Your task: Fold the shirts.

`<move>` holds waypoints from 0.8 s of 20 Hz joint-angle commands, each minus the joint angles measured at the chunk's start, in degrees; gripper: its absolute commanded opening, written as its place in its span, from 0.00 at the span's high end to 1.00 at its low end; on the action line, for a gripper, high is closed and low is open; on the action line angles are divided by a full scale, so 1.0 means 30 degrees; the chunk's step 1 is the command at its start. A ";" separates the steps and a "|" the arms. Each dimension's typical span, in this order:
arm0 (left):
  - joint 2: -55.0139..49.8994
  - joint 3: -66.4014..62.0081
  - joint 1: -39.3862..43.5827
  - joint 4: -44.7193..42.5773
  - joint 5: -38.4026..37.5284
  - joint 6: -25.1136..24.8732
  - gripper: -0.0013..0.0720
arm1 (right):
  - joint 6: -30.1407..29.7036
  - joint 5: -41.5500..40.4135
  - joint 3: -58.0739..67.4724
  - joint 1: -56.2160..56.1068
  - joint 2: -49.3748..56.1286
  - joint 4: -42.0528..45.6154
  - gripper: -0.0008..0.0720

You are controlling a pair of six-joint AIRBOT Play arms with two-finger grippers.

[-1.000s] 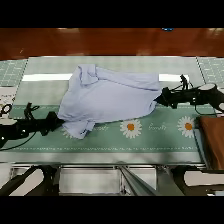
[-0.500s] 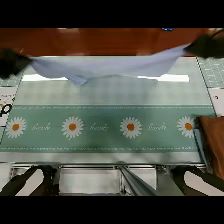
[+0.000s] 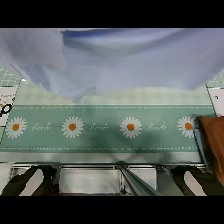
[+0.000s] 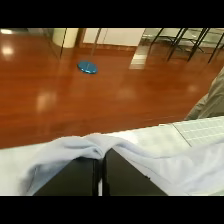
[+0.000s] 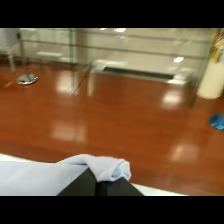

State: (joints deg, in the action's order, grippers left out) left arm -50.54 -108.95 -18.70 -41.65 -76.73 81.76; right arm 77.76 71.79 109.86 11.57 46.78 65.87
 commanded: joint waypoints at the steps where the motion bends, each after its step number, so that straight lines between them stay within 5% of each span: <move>1: 0.1989 -0.1268 0.0007 -0.2004 -0.2361 0.0291 0.96 | 0.0532 0.1763 0.0335 0.0000 -0.2178 0.2929 0.95; 8: 0.7089 -0.1253 0.1144 -0.9041 -0.2820 0.2550 0.96 | 0.1741 0.3679 0.0313 0.0000 -0.3810 0.4328 0.95; 16: 0.7213 0.0831 0.1086 -1.0127 -0.3366 0.3971 0.96 | 0.2069 0.4524 -0.3242 0.0000 -0.3708 0.3155 0.95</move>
State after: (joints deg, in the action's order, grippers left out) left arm -28.47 -109.91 -15.46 -70.15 -86.06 91.77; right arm 83.64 83.74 104.62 11.57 35.48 77.52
